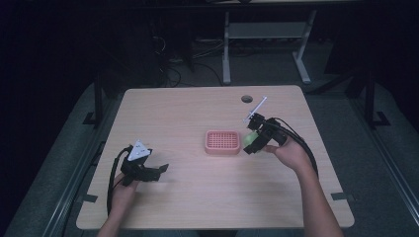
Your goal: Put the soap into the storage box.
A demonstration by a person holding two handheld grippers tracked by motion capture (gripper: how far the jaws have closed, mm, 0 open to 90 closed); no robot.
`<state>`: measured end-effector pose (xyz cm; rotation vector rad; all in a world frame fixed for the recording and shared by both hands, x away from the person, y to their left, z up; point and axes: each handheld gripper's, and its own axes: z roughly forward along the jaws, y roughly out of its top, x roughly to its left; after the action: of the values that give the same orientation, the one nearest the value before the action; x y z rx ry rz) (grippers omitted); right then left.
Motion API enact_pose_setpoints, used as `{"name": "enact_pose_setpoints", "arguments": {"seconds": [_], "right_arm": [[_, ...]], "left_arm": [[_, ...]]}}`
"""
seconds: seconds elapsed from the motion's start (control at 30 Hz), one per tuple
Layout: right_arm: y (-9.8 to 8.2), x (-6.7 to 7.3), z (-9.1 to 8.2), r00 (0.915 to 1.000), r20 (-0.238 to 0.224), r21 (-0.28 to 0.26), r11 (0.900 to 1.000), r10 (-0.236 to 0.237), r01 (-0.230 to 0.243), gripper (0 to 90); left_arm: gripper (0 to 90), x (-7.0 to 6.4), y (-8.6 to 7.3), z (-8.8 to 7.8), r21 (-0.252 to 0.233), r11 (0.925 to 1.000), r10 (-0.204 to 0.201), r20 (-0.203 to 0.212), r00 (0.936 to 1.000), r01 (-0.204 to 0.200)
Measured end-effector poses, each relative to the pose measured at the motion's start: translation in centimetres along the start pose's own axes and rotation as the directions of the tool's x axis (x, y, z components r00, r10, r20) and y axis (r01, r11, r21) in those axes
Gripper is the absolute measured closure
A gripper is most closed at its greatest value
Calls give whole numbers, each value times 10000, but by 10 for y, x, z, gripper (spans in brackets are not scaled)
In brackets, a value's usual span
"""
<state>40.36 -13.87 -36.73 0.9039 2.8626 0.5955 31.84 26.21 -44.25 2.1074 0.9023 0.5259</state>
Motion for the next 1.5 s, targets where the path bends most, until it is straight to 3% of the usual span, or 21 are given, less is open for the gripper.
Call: {"name": "enact_pose_setpoints", "arguments": {"seconds": [0.8,1.4,1.5], "right_arm": [[32,-7,-4,9999,-87,-74,9999,-109,109,256],[69,-4,5,9989,-49,-3,9989,-475,475,256],[72,-6,8,9985,-134,-190,9984,-530,527,256]], "left_arm": [[144,3,-1,1,-53,9999,-117,-14,9999,117],[144,3,1,2,-47,10000,-60,6,10000,60],[144,3,1,2,-43,10000,-30,16,10000,30]]}}
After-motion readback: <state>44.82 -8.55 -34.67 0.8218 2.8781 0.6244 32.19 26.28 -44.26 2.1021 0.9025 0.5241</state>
